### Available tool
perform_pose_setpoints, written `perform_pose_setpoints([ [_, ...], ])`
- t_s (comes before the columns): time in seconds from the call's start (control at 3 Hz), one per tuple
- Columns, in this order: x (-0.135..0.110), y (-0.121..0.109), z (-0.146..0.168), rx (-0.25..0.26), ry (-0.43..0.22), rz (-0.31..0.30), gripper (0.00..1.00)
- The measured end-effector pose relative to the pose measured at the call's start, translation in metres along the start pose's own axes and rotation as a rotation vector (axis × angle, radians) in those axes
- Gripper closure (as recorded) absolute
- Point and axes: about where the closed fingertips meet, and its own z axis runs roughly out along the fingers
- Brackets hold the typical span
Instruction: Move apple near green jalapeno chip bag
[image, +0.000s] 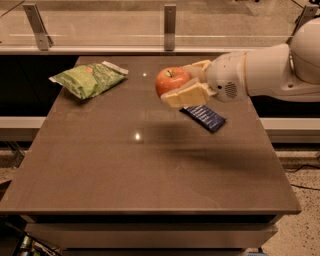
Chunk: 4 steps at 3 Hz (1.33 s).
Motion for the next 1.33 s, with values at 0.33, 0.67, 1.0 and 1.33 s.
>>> perform_pose_setpoints([
  [0.33,-0.014,-0.022,0.013,0.018,-0.011,-0.017,1.0],
  [0.67,-0.025,-0.043,0.031,0.032,-0.023,-0.031,1.0],
  [1.0,-0.027,-0.063,0.054,0.038,-0.03,-0.031,1.0],
  [1.33,-0.022,-0.081,0.08,0.036,-0.029,-0.021,1.0],
])
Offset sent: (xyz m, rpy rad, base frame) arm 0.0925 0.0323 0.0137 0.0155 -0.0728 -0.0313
